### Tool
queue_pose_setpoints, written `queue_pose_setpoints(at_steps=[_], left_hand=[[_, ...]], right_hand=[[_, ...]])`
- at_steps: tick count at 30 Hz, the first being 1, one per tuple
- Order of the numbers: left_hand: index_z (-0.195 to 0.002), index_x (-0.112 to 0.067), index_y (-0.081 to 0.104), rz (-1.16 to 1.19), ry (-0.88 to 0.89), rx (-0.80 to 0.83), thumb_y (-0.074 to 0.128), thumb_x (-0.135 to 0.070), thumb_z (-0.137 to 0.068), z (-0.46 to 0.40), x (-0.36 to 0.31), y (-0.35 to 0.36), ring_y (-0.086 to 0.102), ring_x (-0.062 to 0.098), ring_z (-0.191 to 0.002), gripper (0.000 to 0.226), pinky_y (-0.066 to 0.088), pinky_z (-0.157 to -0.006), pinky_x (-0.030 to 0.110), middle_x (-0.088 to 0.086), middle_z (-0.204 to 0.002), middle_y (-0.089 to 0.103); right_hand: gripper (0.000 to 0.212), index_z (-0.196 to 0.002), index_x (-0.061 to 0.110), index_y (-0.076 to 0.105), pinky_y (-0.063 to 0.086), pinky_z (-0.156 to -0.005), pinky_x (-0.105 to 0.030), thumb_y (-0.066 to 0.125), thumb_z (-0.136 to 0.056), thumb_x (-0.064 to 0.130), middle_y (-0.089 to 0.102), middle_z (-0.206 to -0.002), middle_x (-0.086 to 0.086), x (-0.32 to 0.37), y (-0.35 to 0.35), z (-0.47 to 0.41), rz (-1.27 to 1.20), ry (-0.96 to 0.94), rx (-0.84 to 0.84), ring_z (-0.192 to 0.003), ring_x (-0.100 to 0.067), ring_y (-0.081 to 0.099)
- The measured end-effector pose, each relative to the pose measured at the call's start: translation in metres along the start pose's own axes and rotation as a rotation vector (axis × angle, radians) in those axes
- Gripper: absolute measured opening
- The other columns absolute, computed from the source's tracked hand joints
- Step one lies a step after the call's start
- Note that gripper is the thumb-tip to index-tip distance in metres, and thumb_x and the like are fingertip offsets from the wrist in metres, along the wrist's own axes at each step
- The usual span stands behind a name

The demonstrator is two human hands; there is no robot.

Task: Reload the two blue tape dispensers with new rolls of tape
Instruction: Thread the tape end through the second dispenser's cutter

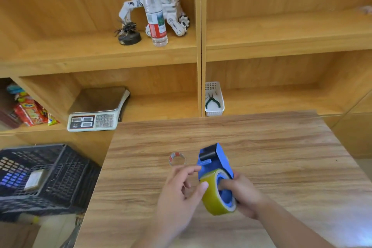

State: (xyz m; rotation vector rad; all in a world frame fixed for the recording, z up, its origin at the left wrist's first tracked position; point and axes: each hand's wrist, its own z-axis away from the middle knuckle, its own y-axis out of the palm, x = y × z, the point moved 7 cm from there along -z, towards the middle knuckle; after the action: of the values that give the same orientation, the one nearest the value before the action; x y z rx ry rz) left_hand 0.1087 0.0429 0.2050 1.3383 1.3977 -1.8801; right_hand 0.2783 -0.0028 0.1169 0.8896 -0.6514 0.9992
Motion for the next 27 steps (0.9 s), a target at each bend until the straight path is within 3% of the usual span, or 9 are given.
queue_pose_setpoints(at_steps=[5, 8, 10, 14, 18, 22, 27], left_hand=[[-0.107, -0.053, 0.073, -0.071, 0.108, 0.193, 0.073, -0.062, -0.074, -0.006, -0.017, -0.012, 0.054, 0.008, -0.087, 0.034, 0.041, -0.078, 0.013, -0.020, -0.102, 0.057], [-0.094, -0.048, 0.078, -0.066, 0.134, 0.185, 0.081, -0.043, -0.081, -0.005, -0.023, -0.011, 0.057, 0.007, -0.083, 0.015, 0.040, -0.073, 0.013, -0.018, -0.092, 0.062], [-0.087, -0.045, 0.078, -0.088, 0.166, 0.164, 0.081, -0.030, -0.086, -0.003, -0.024, -0.012, 0.056, 0.005, -0.076, 0.016, 0.038, -0.067, 0.013, -0.017, -0.086, 0.062], [-0.092, -0.039, 0.073, -0.314, 0.328, 0.213, 0.070, -0.036, -0.093, 0.006, -0.036, -0.005, 0.060, 0.002, -0.082, 0.004, 0.039, -0.071, 0.009, -0.017, -0.087, 0.062], [-0.089, -0.034, 0.071, -0.480, 0.410, 0.290, 0.057, -0.048, -0.096, 0.005, -0.040, 0.000, 0.054, -0.005, -0.086, 0.021, 0.036, -0.079, 0.004, -0.017, -0.087, 0.061], [-0.091, -0.032, 0.070, -0.624, 0.526, 0.431, 0.045, -0.049, -0.100, 0.004, -0.052, 0.009, 0.049, 0.003, -0.091, 0.032, 0.048, -0.082, 0.023, -0.016, -0.090, 0.060], [-0.093, -0.027, 0.070, -0.720, 0.586, 0.570, 0.042, -0.045, -0.101, -0.006, -0.069, 0.018, 0.044, 0.006, -0.090, 0.035, 0.050, -0.081, 0.033, -0.013, -0.092, 0.059]], right_hand=[[0.043, -0.117, -0.010, 0.067, 0.057, -0.074, -0.034, 0.062, -0.074, -0.005, 0.072, -0.101, -0.025, 0.005, 0.014, 0.008, 0.020, 0.055, 0.188, -0.087, -0.030, 0.070], [0.044, -0.123, -0.005, 0.066, 0.057, -0.078, -0.035, 0.059, -0.080, -0.009, 0.070, -0.110, -0.025, 0.002, 0.016, 0.010, 0.030, 0.073, 0.244, -0.095, -0.030, 0.069], [0.042, -0.125, -0.003, 0.066, 0.057, -0.081, -0.036, 0.056, -0.085, -0.014, 0.070, -0.113, -0.025, -0.003, 0.015, 0.012, 0.051, 0.085, 0.260, -0.097, -0.031, 0.069], [0.038, -0.124, -0.010, 0.062, 0.056, -0.071, -0.031, 0.051, -0.088, -0.019, 0.072, -0.100, -0.019, -0.008, 0.015, 0.021, 0.089, 0.111, 0.270, -0.085, -0.025, 0.071], [0.035, -0.121, -0.012, 0.062, 0.056, -0.071, -0.032, 0.053, -0.088, -0.016, 0.072, -0.098, -0.018, -0.016, 0.015, 0.028, 0.118, 0.159, 0.279, -0.084, -0.026, 0.071], [0.024, -0.111, 0.000, 0.070, 0.055, -0.071, -0.032, 0.062, -0.089, -0.006, 0.072, -0.094, -0.012, -0.027, 0.015, 0.034, 0.166, 0.206, 0.280, -0.081, -0.022, 0.070], [0.020, -0.096, 0.007, 0.070, 0.055, -0.064, -0.026, 0.058, -0.094, -0.007, 0.074, -0.078, -0.001, -0.027, 0.021, 0.050, 0.180, 0.251, 0.326, -0.070, -0.014, 0.070]])
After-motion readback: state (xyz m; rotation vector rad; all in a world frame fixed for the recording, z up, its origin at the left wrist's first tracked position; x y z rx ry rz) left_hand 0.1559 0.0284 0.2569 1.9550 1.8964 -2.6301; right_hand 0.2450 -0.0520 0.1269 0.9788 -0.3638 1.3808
